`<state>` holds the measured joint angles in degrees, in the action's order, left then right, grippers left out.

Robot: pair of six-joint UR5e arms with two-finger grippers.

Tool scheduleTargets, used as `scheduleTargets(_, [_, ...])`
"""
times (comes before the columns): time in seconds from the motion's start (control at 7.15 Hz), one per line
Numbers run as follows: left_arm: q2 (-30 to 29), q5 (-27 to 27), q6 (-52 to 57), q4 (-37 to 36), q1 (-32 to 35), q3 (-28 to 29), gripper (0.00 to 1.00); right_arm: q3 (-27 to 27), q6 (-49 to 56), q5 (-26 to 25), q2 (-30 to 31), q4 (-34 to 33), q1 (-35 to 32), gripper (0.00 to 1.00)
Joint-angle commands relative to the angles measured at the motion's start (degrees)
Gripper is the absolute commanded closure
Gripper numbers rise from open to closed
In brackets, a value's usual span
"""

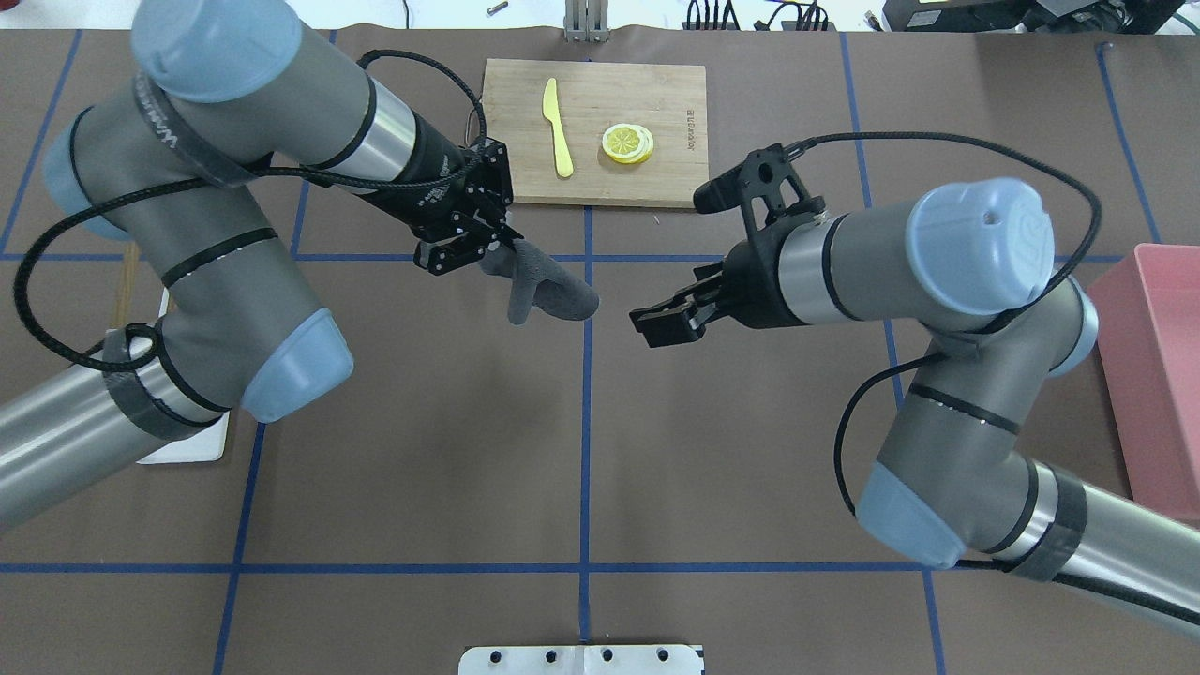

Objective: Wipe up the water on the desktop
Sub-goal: 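Lift the grey cloth with the left gripper while the right gripper approaches, then grasp the grey cloth with the right gripper next to the left gripper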

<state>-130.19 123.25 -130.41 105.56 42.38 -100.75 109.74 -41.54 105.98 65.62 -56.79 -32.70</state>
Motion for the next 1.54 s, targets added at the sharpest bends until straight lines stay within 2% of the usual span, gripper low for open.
scheduleTargets(0.0, [-3.93,-2.83,-2.83,-0.7,-3.01,2.39,1.0,0.3,0.49,-6.92,-1.1,0.1,5.71,0.0])
scheduleTargets(0.56, [-3.85,-2.14,-3.01,-1.4,-3.1,1.61,1.0,0.39,0.76,-7.02,-0.05,0.01,5.11,0.01])
scheduleTargets(0.84, [-4.11,0.94,-3.01,-2.81,-3.1,0.47,1.0,0.3,0.85,-6.93,0.65,0.01,4.93,0.01])
scheduleTargets(1.4, [-4.9,1.03,-2.83,-2.72,-6.43,1.07,1.0,0.3,0.85,-6.49,0.74,0.01,4.67,0.03])
